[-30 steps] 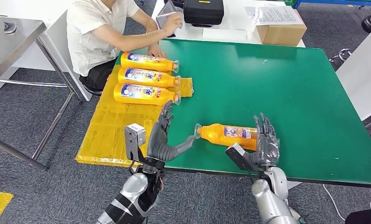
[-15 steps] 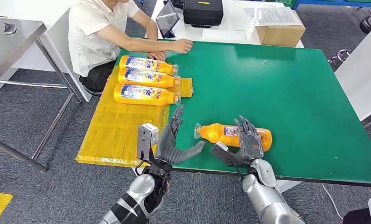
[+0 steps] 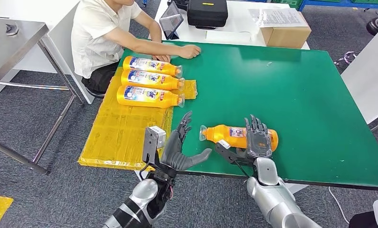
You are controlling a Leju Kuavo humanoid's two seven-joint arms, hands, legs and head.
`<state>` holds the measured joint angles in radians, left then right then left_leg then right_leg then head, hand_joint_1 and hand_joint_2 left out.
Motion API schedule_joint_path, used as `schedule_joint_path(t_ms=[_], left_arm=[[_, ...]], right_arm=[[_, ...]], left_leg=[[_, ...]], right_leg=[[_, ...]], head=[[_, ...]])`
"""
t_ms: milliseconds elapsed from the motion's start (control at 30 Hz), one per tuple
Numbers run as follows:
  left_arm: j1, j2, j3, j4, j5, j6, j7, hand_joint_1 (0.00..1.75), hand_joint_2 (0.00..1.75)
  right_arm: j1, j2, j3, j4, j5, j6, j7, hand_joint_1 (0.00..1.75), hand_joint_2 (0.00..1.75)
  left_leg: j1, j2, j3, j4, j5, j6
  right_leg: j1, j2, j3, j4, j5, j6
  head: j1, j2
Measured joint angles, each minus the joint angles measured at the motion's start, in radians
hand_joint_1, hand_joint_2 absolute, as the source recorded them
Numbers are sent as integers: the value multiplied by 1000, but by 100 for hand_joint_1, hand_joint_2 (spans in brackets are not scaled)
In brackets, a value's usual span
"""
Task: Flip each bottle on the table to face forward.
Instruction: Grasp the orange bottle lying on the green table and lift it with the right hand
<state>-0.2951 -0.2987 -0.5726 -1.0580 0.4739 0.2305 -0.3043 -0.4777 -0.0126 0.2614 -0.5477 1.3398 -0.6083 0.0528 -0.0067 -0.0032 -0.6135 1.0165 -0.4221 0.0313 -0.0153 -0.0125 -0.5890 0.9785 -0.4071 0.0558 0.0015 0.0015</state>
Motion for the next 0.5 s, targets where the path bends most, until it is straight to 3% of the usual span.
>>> schedule_joint_path(t_ms=[267,300,400,433,500], left_arm=[[9,0,2,-5,-16,0,12,0,175],[12,0,3,-8,-21,0,13,0,175],[18,1,7,-13,-33,3,16,0,175],[19,1,9,-14,-36,3,17,0,175],[20,2,12,-14,-42,6,14,0,175]], right_arm=[[15,-13,19,-34,-17,72,37,0,175],[21,-16,19,-46,-26,90,43,16,175],[37,-25,20,-72,-67,140,41,146,175],[41,-29,19,-77,-88,153,29,174,175],[48,-37,16,-81,-143,167,-23,175,175]], left_leg=[[0,0,1,0,0,0],[0,0,1,0,0,0],[0,0,2,0,0,0],[0,0,2,0,0,0],[0,0,3,0,0,0]], right_leg=[[0,0,0,0,0,0],[0,0,0,0,0,0],[0,0,1,0,0,0],[0,0,1,0,0,0],[0,0,1,-1,0,0]], head=[[0,0],[0,0],[0,0],[0,0],[0,0]])
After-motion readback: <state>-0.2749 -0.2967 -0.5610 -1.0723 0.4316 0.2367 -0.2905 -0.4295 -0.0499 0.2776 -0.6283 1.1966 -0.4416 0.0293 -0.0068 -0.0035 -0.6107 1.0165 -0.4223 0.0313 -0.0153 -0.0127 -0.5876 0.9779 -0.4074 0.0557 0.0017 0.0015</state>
